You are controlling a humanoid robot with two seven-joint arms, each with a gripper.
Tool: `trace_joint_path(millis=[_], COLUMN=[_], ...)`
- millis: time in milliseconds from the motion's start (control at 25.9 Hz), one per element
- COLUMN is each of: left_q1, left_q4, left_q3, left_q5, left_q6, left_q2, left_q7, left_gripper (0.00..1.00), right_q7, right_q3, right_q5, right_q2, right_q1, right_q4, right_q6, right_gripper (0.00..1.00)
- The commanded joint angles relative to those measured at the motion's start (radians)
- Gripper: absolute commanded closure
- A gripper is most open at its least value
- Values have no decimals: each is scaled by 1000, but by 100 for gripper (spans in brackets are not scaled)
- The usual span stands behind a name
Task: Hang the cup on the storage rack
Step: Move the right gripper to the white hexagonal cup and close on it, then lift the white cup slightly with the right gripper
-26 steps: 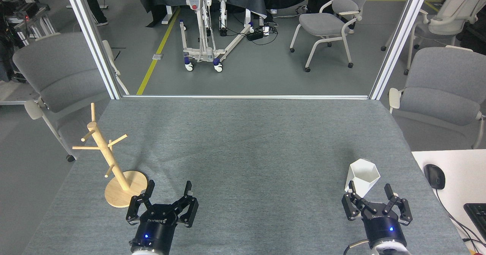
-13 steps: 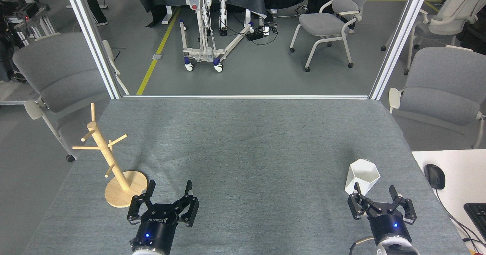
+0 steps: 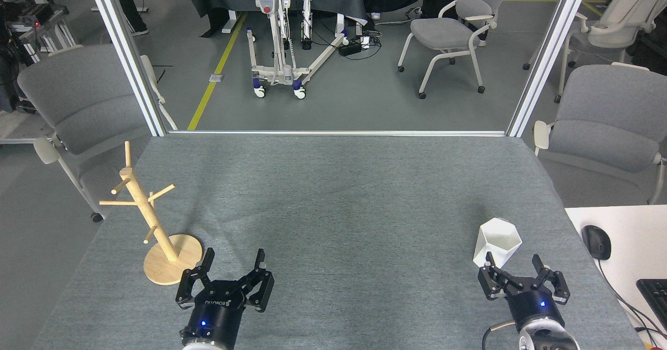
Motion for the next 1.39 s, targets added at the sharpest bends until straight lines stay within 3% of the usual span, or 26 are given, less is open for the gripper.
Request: trace_joint_path(millis=[0,1353], left_q1=[-3,-36], left_q4=[5,69], left_q3=[0,2], left_q5=[1,1], left_q6=[0,2], left_q2=[-1,-1], left_q7=[0,-1], left_gripper=[0,0], right_q7=[-2,1], right_q3=[5,30], right_q5=[0,-1], right_q2=[1,-11], right_q1=[-40,-155], right_q4=[44,194], right_q6=[-4,10], right_gripper=[0,0])
